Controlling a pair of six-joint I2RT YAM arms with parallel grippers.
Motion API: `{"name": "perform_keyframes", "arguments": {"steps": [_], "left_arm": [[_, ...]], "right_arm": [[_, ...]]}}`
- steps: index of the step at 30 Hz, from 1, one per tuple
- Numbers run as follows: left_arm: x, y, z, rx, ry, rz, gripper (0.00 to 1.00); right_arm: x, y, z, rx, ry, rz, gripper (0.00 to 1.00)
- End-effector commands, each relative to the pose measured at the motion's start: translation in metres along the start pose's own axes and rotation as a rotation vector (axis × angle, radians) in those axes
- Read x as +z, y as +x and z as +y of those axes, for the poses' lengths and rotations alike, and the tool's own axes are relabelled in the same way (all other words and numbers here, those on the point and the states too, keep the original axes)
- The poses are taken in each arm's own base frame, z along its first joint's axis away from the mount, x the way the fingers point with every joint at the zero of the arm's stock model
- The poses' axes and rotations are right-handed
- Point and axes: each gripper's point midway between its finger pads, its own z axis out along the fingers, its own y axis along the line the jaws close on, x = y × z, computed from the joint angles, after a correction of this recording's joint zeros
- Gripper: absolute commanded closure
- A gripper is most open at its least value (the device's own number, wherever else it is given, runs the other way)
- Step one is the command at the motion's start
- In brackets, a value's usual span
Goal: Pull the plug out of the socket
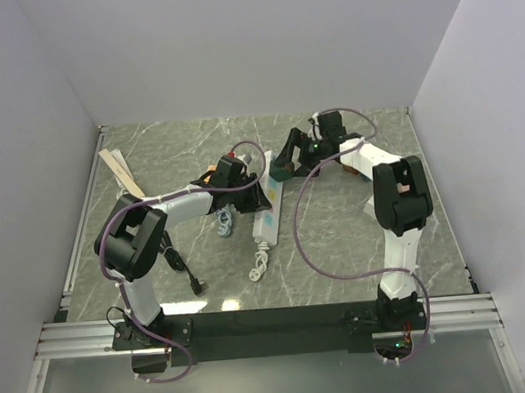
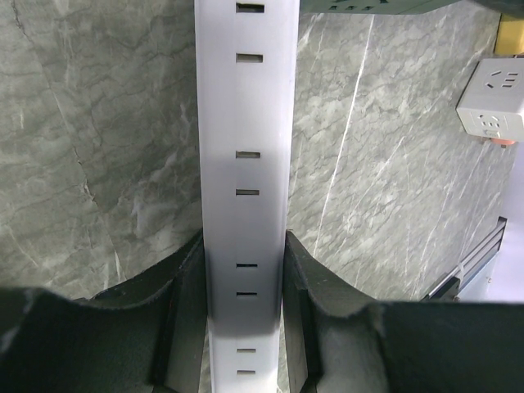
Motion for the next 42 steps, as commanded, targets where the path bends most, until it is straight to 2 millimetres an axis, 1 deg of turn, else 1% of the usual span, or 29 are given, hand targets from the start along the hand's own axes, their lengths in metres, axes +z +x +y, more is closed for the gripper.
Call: {"name": "perform_keyframes", "arguments": {"steps": [1, 4, 5, 6, 8, 9, 12, 14, 15, 16, 17, 18, 19, 20, 22, 23, 24, 25, 26, 27, 29, 33, 34, 36, 37, 38, 39, 40, 42], "left_arm": [[0.006, 0.02, 0.018, -0.002, -0.055, 0.06, 0.99], [0.006, 0.021, 0.019, -0.004, -0.056, 0.061, 0.99], [0.006, 0.021, 0.019, -0.004, -0.058, 0.06, 0.99], [0.006, 0.022, 0.02, -0.003, -0.058, 0.061, 1.0], [0.006, 0.022, 0.02, -0.005, -0.057, 0.062, 0.99], [0.007, 0.023, 0.02, -0.004, -0.057, 0.065, 0.99], [0.007, 0.023, 0.022, -0.005, -0.064, 0.065, 0.99], [0.008, 0.024, 0.023, -0.006, -0.069, 0.066, 1.0], [0.008, 0.022, 0.023, -0.007, -0.078, 0.057, 0.99], [0.009, 0.021, 0.026, -0.012, -0.091, 0.054, 0.99], [0.009, 0.021, 0.028, -0.013, -0.106, 0.058, 0.92], [0.01, 0.02, 0.029, -0.016, -0.112, 0.056, 0.86], [0.01, 0.018, 0.032, -0.017, -0.131, 0.046, 0.77], [0.011, 0.015, 0.033, -0.017, -0.141, 0.041, 0.6], [0.012, 0.009, 0.034, -0.021, -0.166, 0.017, 0.44], [0.01, 0.001, 0.032, -0.018, -0.172, -0.006, 0.32], [0.009, -0.002, 0.031, -0.016, -0.179, -0.017, 0.27], [0.008, -0.011, 0.027, -0.012, -0.18, -0.043, 0.23], [0.007, -0.015, 0.024, -0.007, -0.176, -0.054, 0.15], [0.007, -0.017, 0.025, 0.003, -0.183, -0.053, 0.14], [0.011, -0.025, 0.021, 0.015, -0.184, -0.062, 0.14], [0.019, -0.032, 0.014, 0.019, -0.155, -0.056, 0.15], [0.022, -0.037, 0.009, 0.021, -0.136, -0.063, 0.16], [0.025, -0.038, 0.004, 0.022, -0.115, -0.055, 0.21], [0.03, -0.039, 0.002, 0.021, -0.106, -0.047, 0.24], [0.032, -0.038, 0.001, 0.019, -0.1, -0.042, 0.3], [0.033, -0.037, -0.001, 0.019, -0.085, -0.033, 0.34], [0.036, -0.036, 0.0, 0.019, -0.081, -0.026, 0.44], [0.039, -0.033, -0.002, 0.016, -0.067, -0.015, 0.55]], "right_arm": [[0.014, -0.004, 0.008, -0.025, -0.035, 0.016, 0.03], [0.02, -0.004, 0.009, -0.015, -0.047, 0.032, 0.03], [0.021, -0.005, 0.01, -0.015, -0.055, 0.027, 0.05], [0.023, -0.006, 0.011, -0.013, -0.06, 0.023, 0.11], [0.026, -0.008, 0.012, 0.0, -0.071, 0.023, 0.2], [0.027, -0.009, 0.015, 0.007, -0.08, 0.024, 0.32], [0.032, -0.011, 0.014, 0.02, -0.089, 0.029, 0.48], [0.033, -0.009, 0.015, 0.021, -0.091, 0.038, 0.56], [0.033, -0.007, 0.012, 0.022, -0.088, 0.043, 0.65], [0.032, -0.004, 0.014, 0.019, -0.101, 0.054, 0.7], [0.031, -0.004, 0.015, 0.017, -0.105, 0.054, 0.8], [0.031, 0.001, 0.012, 0.024, -0.101, 0.065, 0.84], [0.029, 0.003, 0.014, 0.022, -0.107, 0.066, 0.88], [0.027, 0.003, 0.016, 0.018, -0.121, 0.066, 0.93], [0.025, 0.007, 0.016, 0.02, -0.126, 0.073, 0.97], [0.025, 0.009, 0.016, 0.018, -0.124, 0.078, 0.99], [0.025, 0.012, 0.015, 0.014, -0.129, 0.087, 1.0], [0.024, 0.012, 0.015, 0.016, -0.13, 0.092, 1.0], [0.024, 0.013, 0.014, 0.016, -0.128, 0.097, 1.0], [0.024, 0.014, 0.015, 0.013, -0.133, 0.102, 1.0], [0.024, 0.015, 0.016, 0.015, -0.135, 0.102, 1.0], [0.022, 0.016, 0.017, 0.019, -0.138, 0.109, 1.0], [0.021, 0.017, 0.018, 0.018, -0.142, 0.11, 1.0], [0.02, 0.017, 0.018, 0.026, -0.143, 0.11, 1.0], [0.021, 0.018, 0.019, 0.027, -0.147, 0.112, 1.0], [0.021, 0.018, 0.018, 0.028, -0.149, 0.112, 1.0], [0.021, 0.019, 0.019, 0.033, -0.151, 0.114, 1.0], [0.02, 0.019, 0.02, 0.036, -0.157, 0.117, 1.0], [0.02, 0.019, 0.022, 0.036, -0.162, 0.117, 1.0]]}}
